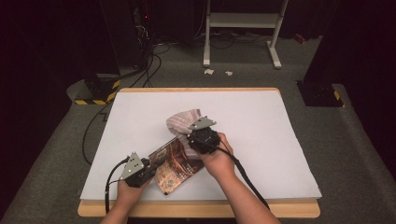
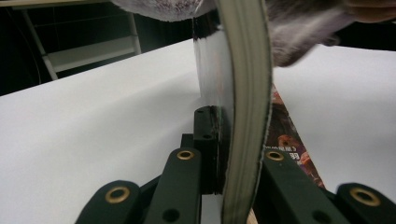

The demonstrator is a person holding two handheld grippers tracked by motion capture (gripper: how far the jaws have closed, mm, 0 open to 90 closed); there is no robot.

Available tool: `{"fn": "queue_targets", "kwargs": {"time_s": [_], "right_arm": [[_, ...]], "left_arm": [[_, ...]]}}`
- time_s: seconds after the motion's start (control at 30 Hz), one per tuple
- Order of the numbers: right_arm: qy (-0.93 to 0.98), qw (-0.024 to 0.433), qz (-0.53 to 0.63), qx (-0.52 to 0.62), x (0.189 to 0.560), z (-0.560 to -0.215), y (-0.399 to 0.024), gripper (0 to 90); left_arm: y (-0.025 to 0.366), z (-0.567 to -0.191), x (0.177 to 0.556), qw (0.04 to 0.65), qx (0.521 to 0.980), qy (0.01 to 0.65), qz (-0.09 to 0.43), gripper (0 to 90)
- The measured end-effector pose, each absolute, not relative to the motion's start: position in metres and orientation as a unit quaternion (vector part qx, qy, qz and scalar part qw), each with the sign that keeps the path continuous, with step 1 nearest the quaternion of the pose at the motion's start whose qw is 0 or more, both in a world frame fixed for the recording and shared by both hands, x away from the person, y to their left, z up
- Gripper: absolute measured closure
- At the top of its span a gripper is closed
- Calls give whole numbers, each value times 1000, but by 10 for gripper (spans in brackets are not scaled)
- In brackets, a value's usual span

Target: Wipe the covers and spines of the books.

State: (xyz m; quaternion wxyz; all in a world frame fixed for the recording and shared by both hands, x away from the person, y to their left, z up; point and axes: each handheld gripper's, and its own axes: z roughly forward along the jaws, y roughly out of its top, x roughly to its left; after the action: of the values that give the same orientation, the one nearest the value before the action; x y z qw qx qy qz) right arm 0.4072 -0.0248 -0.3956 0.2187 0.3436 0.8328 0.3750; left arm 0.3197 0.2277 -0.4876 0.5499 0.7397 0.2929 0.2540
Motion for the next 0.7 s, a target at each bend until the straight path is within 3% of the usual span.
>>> {"fn": "queue_targets", "kwargs": {"time_s": [0.43, 0.7], "right_arm": [[804, 253, 321, 432, 470, -409, -76, 693], [808, 271, 319, 415, 462, -406, -68, 693]], "left_arm": [[227, -488, 318, 551, 741, 284, 258, 836], [227, -488, 319, 551, 740, 287, 258, 835]]}}
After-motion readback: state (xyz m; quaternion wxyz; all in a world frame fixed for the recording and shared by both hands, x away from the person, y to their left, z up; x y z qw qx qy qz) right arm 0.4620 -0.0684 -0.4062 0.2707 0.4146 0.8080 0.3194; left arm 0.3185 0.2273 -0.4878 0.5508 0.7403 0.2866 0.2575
